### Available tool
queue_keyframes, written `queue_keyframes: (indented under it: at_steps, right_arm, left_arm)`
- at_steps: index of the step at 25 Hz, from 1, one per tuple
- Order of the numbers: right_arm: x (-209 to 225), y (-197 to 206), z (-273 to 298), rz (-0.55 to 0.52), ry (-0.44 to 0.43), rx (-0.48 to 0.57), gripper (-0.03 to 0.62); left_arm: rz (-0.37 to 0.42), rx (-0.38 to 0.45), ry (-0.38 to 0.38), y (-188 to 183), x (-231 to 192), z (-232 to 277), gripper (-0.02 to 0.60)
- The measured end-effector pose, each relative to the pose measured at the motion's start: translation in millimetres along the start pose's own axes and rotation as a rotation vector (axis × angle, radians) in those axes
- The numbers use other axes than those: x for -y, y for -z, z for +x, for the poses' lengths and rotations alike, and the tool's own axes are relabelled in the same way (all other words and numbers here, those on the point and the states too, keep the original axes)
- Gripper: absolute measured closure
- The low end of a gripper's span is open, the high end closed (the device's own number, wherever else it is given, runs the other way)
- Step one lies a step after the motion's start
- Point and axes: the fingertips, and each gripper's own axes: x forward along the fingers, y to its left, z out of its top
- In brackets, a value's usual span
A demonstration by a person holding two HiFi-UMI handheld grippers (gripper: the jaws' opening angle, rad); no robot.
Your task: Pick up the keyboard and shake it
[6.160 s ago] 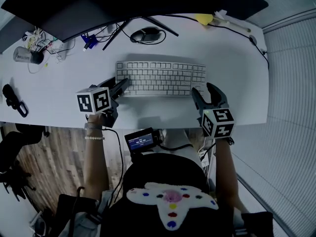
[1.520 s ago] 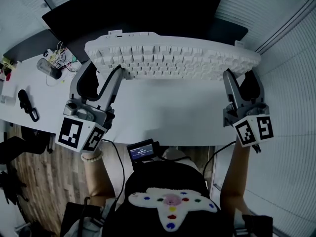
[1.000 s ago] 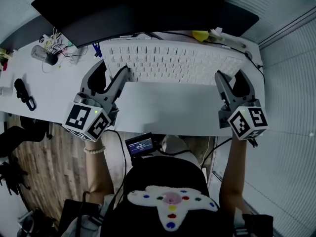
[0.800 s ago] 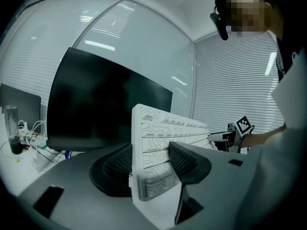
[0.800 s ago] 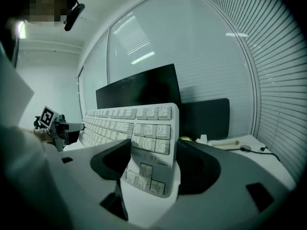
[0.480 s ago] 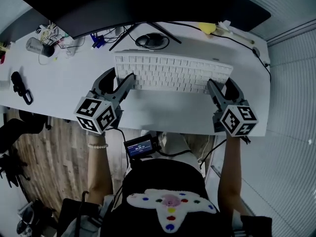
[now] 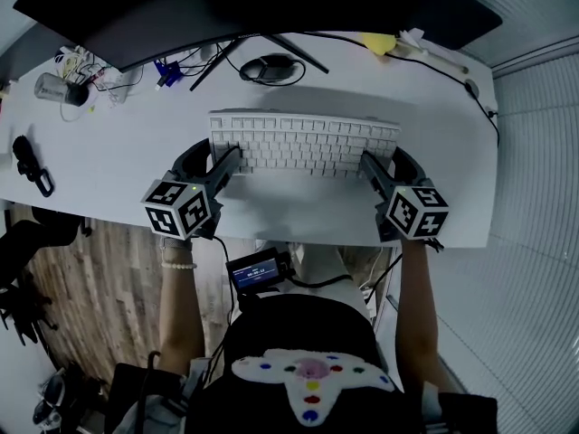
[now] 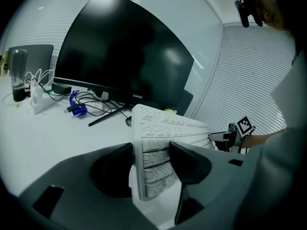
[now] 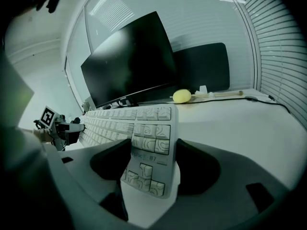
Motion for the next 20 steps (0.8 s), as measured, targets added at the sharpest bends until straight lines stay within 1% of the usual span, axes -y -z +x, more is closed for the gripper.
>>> queue_keyframes:
  at_steps: [4,7,11,20]
  right_arm:
    - [5.0,24.2,12.6,0.030,0.004,-0.055,0.279]
    - [8.2,34.4,19.4,0.053,0.011,-0.091,0.279]
    - [12.3,41.5,28.0,0.079,0.014,-0.107,0.279]
    - [14.8,45.6,35.6,0.098,0.031,-0.134,0.279]
  left_arm:
    - [-0.026,-0.038,-0.009,23.0,-9.2,9.4,0.337]
    - [-0.041,-0.074,-0.007,32.9,-14.6,16.5,0.336]
    - [-0.082,-0.104,-0.009,43.1,-22.1,26.0,0.336]
    - [-0.166,-0.152,-0.019,58.4,-29.3,32.3,0.333]
